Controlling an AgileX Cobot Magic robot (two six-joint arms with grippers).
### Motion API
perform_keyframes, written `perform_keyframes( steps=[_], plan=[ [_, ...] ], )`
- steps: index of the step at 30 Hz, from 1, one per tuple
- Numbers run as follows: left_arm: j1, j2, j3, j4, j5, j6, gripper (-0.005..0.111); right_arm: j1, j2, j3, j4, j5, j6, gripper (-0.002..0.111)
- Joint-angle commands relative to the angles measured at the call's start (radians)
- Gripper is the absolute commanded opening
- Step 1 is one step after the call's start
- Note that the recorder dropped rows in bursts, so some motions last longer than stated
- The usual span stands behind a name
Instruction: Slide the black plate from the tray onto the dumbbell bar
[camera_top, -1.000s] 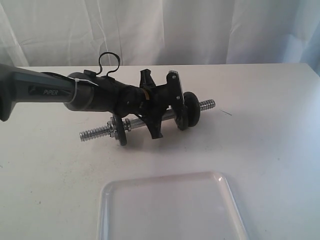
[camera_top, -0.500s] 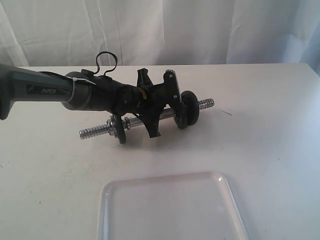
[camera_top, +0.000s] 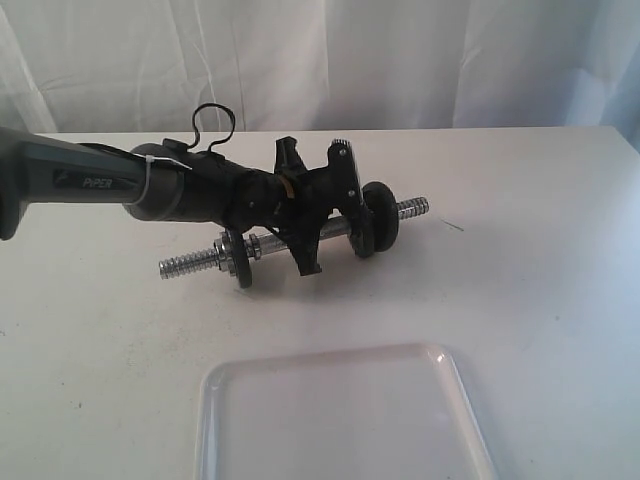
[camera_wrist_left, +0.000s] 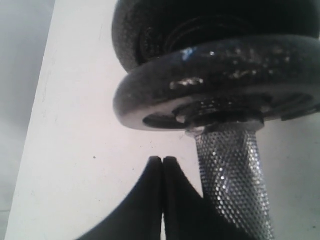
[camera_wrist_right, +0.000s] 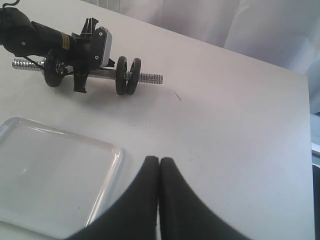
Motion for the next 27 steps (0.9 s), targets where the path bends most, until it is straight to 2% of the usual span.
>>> perform_keyframes(
  steps=[1, 21, 24, 27],
  plan=[
    [0.001, -0.029, 0.005, -0.009, -0.018, -0.003, 0.0, 0.003, -0.005, 0.003, -0.011, -0.006, 0.004, 0.0],
    [0.004, -0.099, 0.005, -0.021, 0.001, -0.003, 0.0, 0.003, -0.005, 0.003, -0.011, -0.006, 0.004, 0.0],
    [0.008, -0.132, 0.005, -0.081, 0.01, -0.003, 0.0, 0.018, -0.005, 0.003, -0.024, -0.006, 0.004, 0.0],
    [0.013, -0.17, 0.007, -0.224, 0.036, -0.003, 0.0, 0.031, -0.005, 0.003, -0.081, -0.006, 0.011, 0.0]
  ],
)
